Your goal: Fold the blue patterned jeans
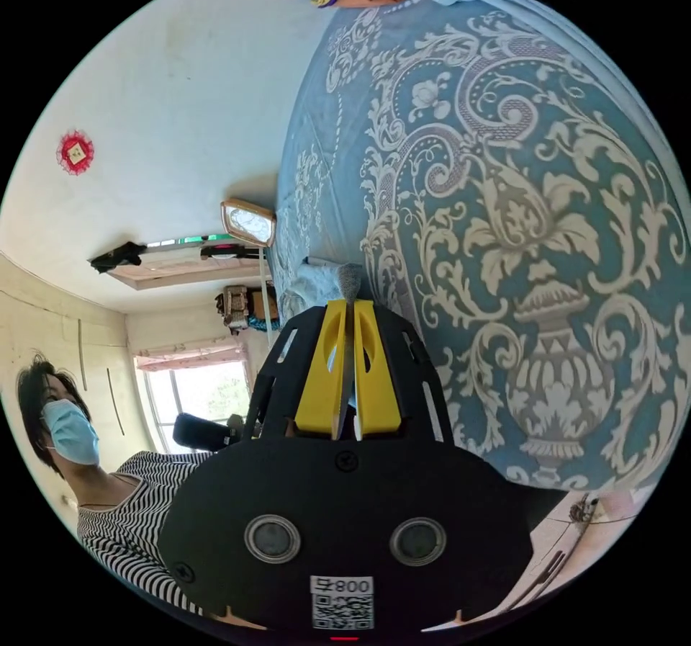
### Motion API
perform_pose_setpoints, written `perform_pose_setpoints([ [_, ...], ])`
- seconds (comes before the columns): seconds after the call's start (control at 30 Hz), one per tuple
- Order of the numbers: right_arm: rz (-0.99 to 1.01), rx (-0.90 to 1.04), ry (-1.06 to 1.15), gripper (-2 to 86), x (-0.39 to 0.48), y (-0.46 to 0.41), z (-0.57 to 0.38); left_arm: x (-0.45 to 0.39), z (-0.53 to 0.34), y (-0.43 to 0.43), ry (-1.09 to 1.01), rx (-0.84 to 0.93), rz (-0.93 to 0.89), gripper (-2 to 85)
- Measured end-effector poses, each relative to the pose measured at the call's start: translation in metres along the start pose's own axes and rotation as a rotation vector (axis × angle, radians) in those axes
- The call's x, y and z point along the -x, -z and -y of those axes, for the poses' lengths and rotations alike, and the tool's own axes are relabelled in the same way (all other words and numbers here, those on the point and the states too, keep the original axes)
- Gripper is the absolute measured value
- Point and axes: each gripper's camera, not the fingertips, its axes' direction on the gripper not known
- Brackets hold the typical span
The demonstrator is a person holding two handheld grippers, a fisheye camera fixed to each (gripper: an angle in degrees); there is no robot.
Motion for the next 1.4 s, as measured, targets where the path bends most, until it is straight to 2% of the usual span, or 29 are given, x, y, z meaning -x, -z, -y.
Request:
perform_pose_setpoints([
  [0.13, -0.011, -0.017, 0.02, 1.4, 0.028, -0.017, 0.0, 0.034, -0.044, 0.049, 0.088, -0.116, -0.048, 2.2],
  [0.33, 0.074, -0.028, 0.128, 1.6, 0.105, -0.059, 0.002, 0.081, -0.124, 0.14, 0.177, -0.327, -0.083, 2.2],
  [0.53, 0.104, 0.044, 0.281, 1.7, 0.204, -0.144, 0.011, 0.138, -0.235, 0.221, 0.335, -0.559, -0.088, 2.2],
  [0.67, 0.087, 0.131, 0.359, 1.7, 0.264, -0.235, 0.024, 0.18, -0.315, 0.263, 0.444, -0.668, -0.066, 2.2],
  [1.03, -0.054, 0.302, 0.404, 1.8, 0.356, -0.485, 0.053, 0.285, -0.493, 0.319, 0.717, -0.766, 0.024, 2.1],
  [1.17, -0.093, 0.342, 0.423, 1.9, 0.377, -0.551, 0.058, 0.315, -0.55, 0.331, 0.789, -0.827, 0.039, 2.2],
  [1.4, -0.182, 0.398, 0.451, 2.2, 0.408, -0.662, 0.063, 0.351, -0.615, 0.34, 0.886, -0.816, 0.085, 2.1],
])
